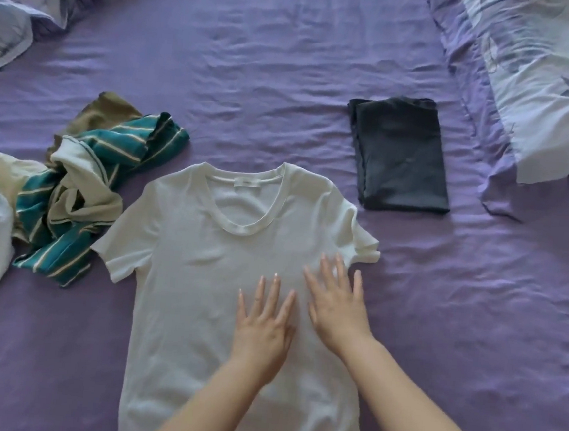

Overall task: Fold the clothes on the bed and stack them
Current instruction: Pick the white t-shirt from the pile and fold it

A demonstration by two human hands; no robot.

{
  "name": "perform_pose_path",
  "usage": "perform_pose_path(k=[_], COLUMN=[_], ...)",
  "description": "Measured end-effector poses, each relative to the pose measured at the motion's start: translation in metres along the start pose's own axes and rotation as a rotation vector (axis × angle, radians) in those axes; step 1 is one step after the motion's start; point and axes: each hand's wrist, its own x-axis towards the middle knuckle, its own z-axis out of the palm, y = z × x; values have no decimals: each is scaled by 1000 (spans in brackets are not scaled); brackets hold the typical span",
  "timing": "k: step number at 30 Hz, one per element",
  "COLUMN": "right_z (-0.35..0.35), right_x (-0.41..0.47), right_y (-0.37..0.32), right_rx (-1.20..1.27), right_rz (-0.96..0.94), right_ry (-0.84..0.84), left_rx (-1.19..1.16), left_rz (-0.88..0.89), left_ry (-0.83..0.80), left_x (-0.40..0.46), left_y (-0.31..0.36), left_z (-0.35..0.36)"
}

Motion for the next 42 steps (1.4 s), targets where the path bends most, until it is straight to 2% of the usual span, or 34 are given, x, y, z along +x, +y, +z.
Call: perform_pose_path(k=[5, 8, 10, 13, 14, 15, 17, 18, 23, 25, 27, 29, 30, 33, 35, 38, 42], right_z=[-29, -50, -60, -72, -74, -74, -76, -78, -77, -80, -82, -86, -88, -97, -104, -116, -128], right_x=[72, 82, 86, 102, 111, 119, 133, 135, 116, 111, 114, 120, 124, 125, 122, 120, 125], right_y=[67, 86, 87, 83, 82, 81, 85, 90, 112, 118, 122, 122, 122, 123, 122, 104, 65], right_rx=[-176, -234, -262, -276, -247, -236, -339, -365, -531, -515, -513, -399, -347, -218, -15, 340, 828], right_rz=[-97, 35, 12, -199, -275, -329, -325, -307, -362, -321, -319, -316, -317, -278, -228, -155, -129], right_ry=[-46, -30, 61, 295, 261, 154, -40, -37, 302, 239, 172, 101, 117, 140, 108, 81, 18], left_rx=[75, 94, 51, 54, 61, 72, 98, 113, 109, 76, 40, 5, -20, -86, -256, -632, -695], left_rz=[39, 84, 122, 167, 170, 167, 149, 138, 114, 134, 107, 34, 0, -62, -89, -325, -620], left_ry=[-2, 38, 76, 38, 21, 9, 9, 22, 172, 213, 148, 83, 89, 217, 239, 182, 205], left_x=[76, 98, 109, 120, 121, 121, 117, 116, 110, 115, 124, 132, 135, 135, 127, 110, 84], left_y=[15, 28, 42, 61, 65, 68, 71, 72, 87, 100, 112, 120, 122, 120, 109, 94, 66], left_z=[-11, -20, -25, -25, -22, -19, -14, -15, -30, -38, -49, -61, -66, -69, -66, -61, -62])
